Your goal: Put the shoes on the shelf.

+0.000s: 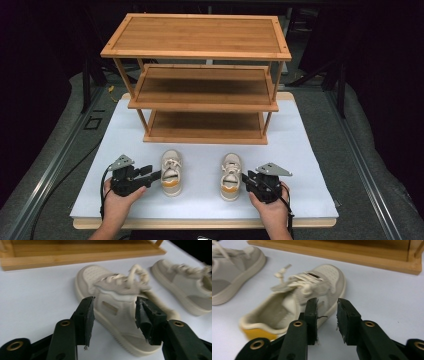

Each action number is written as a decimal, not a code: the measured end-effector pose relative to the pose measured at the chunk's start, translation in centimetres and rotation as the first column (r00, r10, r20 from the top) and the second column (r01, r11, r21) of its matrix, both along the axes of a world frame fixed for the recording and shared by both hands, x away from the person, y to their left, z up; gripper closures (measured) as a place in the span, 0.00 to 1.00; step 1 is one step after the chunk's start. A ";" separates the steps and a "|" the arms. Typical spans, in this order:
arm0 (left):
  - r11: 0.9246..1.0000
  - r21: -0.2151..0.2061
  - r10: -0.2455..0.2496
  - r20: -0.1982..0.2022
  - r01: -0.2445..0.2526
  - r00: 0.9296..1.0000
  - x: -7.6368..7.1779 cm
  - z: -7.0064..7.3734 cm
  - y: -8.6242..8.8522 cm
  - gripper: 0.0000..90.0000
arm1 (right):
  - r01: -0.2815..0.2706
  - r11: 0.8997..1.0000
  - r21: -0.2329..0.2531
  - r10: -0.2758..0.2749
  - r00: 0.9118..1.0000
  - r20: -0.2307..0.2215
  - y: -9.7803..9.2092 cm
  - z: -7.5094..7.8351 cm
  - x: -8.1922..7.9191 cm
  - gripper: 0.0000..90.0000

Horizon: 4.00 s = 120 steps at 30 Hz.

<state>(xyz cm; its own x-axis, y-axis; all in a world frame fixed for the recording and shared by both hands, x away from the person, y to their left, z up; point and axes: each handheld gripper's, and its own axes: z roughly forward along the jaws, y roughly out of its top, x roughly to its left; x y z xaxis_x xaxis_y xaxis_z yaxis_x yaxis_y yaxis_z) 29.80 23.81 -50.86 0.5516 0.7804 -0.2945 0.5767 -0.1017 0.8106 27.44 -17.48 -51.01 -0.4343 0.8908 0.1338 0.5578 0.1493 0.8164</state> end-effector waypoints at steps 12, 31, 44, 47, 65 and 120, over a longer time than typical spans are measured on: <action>1.000 0.027 -0.014 -0.016 0.014 1.000 0.5 -0.9 -1.5 0.48 | -0.005 0.997 0.075 0.002 0.999 0.032 0.8 0.2 -0.3 0.62; 0.998 0.019 -0.061 -0.068 0.062 0.996 2.0 -1.3 -3.3 0.65 | -0.009 0.998 0.058 0.012 0.999 -0.051 2.9 -1.0 1.2 0.69; 0.994 0.011 -0.106 -0.073 0.107 0.992 2.2 -1.3 -6.4 0.65 | -0.042 0.998 0.050 0.044 0.998 -0.054 5.0 -1.0 1.7 0.69; 0.994 0.008 -0.111 -0.074 0.112 0.991 2.3 -1.3 -6.8 0.65 | -0.039 0.998 0.050 0.041 0.998 -0.049 5.5 -1.0 1.9 0.70; 0.991 0.004 -0.130 -0.068 0.131 0.989 2.2 -1.4 -7.9 0.66 | -0.001 0.998 0.062 0.003 0.999 -0.042 7.3 -1.2 1.2 0.69; 0.973 -0.217 0.080 0.000 -0.078 0.997 0.2 -4.3 -8.3 0.54 | 0.118 0.950 0.288 -0.123 0.992 -0.001 7.2 -3.8 0.4 0.55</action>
<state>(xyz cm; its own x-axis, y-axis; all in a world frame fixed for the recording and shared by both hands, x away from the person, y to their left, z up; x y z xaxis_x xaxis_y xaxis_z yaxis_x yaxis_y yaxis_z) 29.97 15.50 -55.20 0.4936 0.7400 -0.4568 0.5689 0.1226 0.8133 27.82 -10.30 -54.82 -0.3301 0.8617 0.3854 0.5428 -0.1608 0.8243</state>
